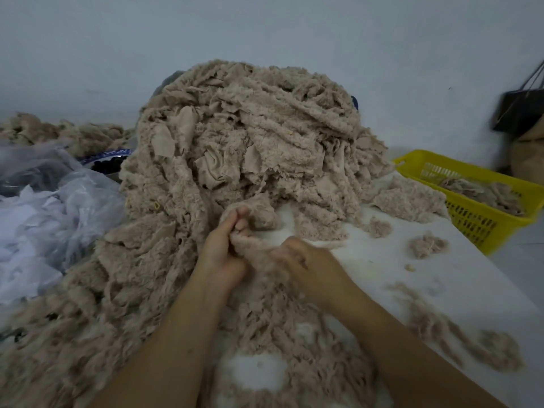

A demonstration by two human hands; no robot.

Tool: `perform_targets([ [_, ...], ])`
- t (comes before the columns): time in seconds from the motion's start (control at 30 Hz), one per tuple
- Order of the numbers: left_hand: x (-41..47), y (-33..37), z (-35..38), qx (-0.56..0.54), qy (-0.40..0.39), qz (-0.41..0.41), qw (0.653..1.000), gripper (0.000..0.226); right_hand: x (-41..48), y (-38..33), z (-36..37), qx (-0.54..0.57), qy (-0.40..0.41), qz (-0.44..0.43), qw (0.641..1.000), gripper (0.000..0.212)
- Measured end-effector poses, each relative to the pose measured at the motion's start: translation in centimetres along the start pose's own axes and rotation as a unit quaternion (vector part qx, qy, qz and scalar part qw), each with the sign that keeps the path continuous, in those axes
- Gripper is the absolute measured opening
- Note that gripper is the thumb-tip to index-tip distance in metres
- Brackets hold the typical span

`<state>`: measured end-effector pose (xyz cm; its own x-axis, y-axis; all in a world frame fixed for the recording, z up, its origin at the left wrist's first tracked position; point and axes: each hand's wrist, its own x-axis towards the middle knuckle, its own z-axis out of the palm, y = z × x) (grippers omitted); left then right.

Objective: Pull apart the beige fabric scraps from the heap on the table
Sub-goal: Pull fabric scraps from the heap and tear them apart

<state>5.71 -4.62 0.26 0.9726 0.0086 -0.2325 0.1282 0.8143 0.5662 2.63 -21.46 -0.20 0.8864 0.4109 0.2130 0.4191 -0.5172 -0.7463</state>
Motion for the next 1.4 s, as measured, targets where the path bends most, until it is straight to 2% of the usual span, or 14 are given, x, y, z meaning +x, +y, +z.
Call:
perform_targets([
  [0.1,-0.1,0.3,0.1,-0.050,-0.013,0.027,0.998,0.034,0.5,1.1,-1.9,0.049,0.146,0.043,0.987,0.028],
  [0.23,-0.4,0.2,0.3,-0.068,-0.023,0.020,0.997,0.028,0.5,2.0,-2.4,0.093,0.233,0.080,0.965,0.034],
  [0.3,-0.6,-0.1,0.3,-0.032,-0.057,-0.001,0.998,0.024,0.6,2.0,-2.7,0.124,0.233,0.094,0.960,0.032],
  [0.4,-0.9,-0.7,0.6,0.039,-0.093,-0.039,0.994,0.025,0.5,1.3,-2.8,0.196,0.185,0.088,0.959,0.011],
  [0.53,-1.5,-1.8,1.3,0.163,-0.131,-0.081,0.975,0.041,0.1,0.1,-2.4,0.222,0.173,0.045,0.959,0.029],
  [0.6,-1.7,-2.4,1.6,0.245,-0.120,-0.071,0.959,0.039,0.0,-0.2,-2.2,0.221,0.158,0.029,0.962,0.040],
  [0.67,-1.6,-2.6,1.6,0.263,-0.088,-0.041,0.960,0.032,-0.1,-0.2,-2.0,0.193,0.147,0.022,0.970,0.042],
  [0.77,-1.2,-1.9,1.4,0.196,-0.036,0.015,0.980,0.020,0.2,0.3,-1.8,0.159,0.153,0.063,0.973,0.027],
  [0.87,-0.9,-1.3,1.0,0.167,-0.025,0.035,0.985,0.024,0.5,1.2,-1.9,0.153,0.151,0.098,0.972,0.014],
  [1.03,-0.7,-0.1,0.5,-0.025,-0.010,0.008,1.000,0.036,0.4,1.1,-2.3,0.157,0.130,0.084,0.975,0.032],
  [1.13,-0.7,0.5,0.3,-0.070,-0.036,-0.017,0.997,0.034,0.2,1.9,-2.2,0.148,0.130,0.094,0.976,0.023],
  [1.27,-0.9,-0.6,0.8,0.119,-0.047,-0.008,0.992,0.035,0.3,2.2,-1.9,0.134,0.133,0.114,0.975,0.025],
  [1.33,-1.4,-1.7,1.3,0.272,-0.040,0.033,0.961,0.028,0.5,1.9,-2.0,0.157,0.128,0.125,0.971,0.036],
  [1.4,-2.2,-2.7,1.6,0.397,-0.085,0.049,0.913,0.037,0.6,1.7,-1.7,0.247,0.103,0.161,0.950,0.043],
])
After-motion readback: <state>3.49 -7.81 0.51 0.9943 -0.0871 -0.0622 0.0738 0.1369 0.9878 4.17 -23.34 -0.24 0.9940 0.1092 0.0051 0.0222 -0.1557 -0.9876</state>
